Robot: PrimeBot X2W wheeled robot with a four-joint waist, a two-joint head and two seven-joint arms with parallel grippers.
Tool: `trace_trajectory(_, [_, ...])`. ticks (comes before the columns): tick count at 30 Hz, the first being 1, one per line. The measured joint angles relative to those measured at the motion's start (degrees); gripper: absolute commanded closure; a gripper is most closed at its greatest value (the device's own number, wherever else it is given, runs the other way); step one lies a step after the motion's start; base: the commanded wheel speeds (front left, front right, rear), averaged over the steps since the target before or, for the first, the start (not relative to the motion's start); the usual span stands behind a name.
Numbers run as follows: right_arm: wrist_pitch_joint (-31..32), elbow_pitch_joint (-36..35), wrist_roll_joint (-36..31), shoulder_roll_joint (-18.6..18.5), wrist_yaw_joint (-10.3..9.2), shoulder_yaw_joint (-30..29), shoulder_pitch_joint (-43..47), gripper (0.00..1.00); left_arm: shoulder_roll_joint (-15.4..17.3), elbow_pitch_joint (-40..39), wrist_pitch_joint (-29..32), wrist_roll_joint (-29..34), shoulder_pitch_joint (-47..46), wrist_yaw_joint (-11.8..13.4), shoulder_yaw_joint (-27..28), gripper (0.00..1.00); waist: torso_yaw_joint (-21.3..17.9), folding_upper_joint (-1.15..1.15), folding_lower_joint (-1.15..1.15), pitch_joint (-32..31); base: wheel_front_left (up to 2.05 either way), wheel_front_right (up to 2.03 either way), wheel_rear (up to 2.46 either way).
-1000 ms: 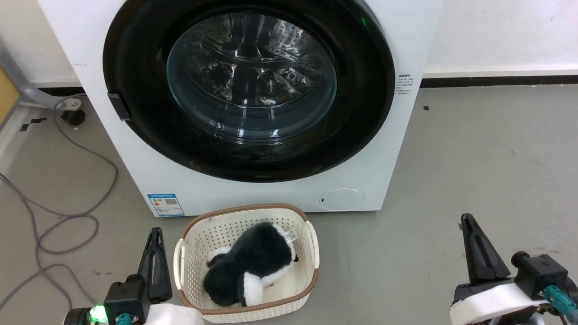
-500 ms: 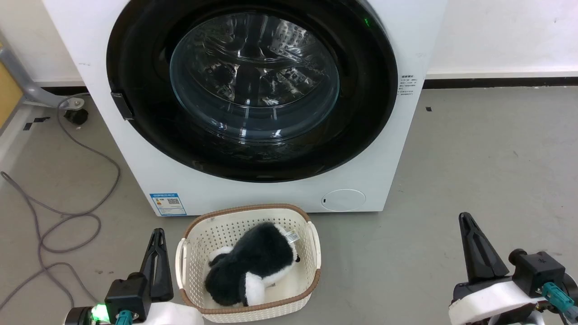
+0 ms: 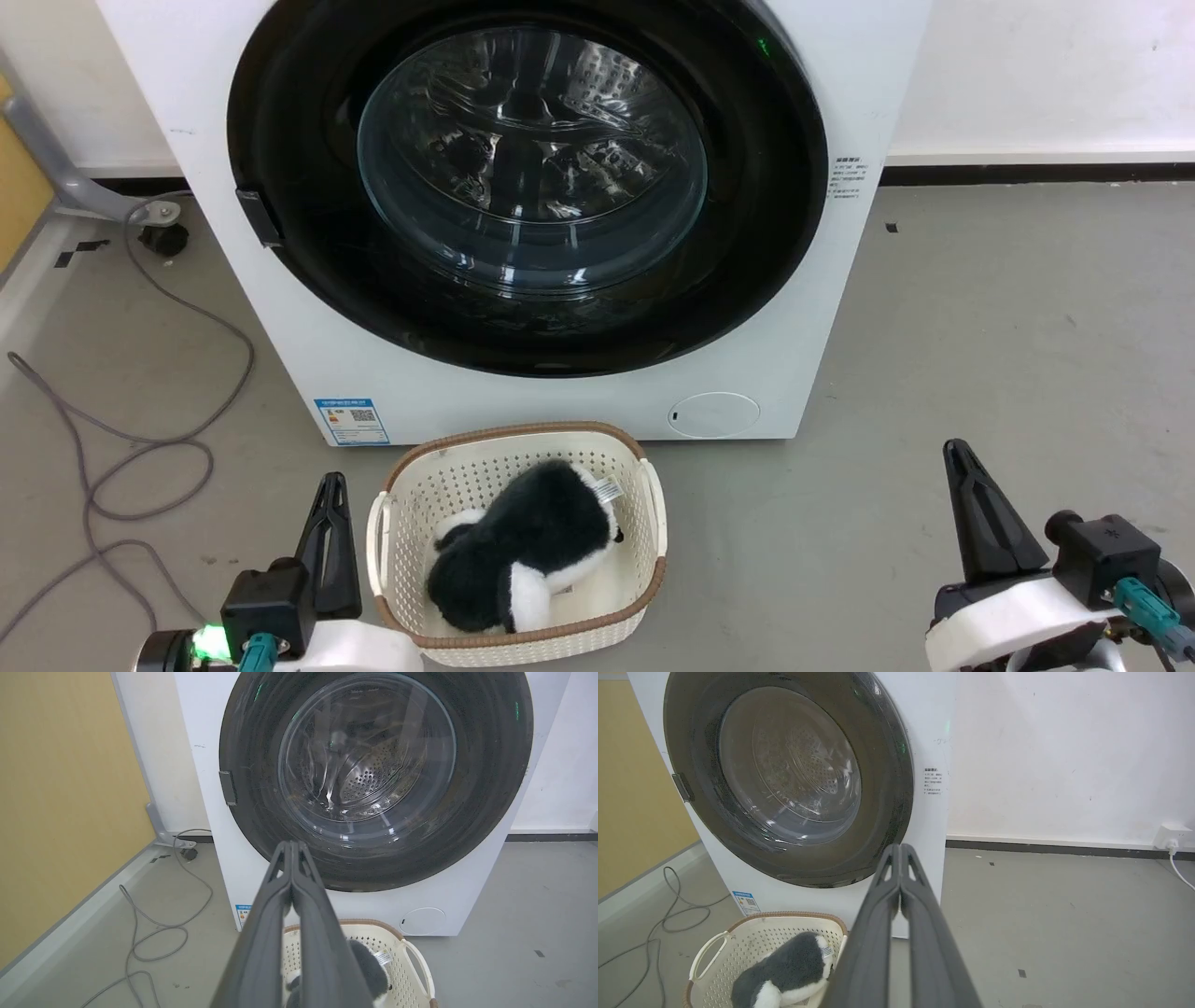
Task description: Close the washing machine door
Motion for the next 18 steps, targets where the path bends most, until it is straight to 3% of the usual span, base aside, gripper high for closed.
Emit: trace_trajectory(18, [2.01,-1.29,-0.94,0.0,0.0,0.27,0.06,1.0,-0.04,-0.03,2.08,0.27,-0.6,-1.11,0.21,1.0,0.49,0.0,0.0,-0.11,0.0,0.0,0.0])
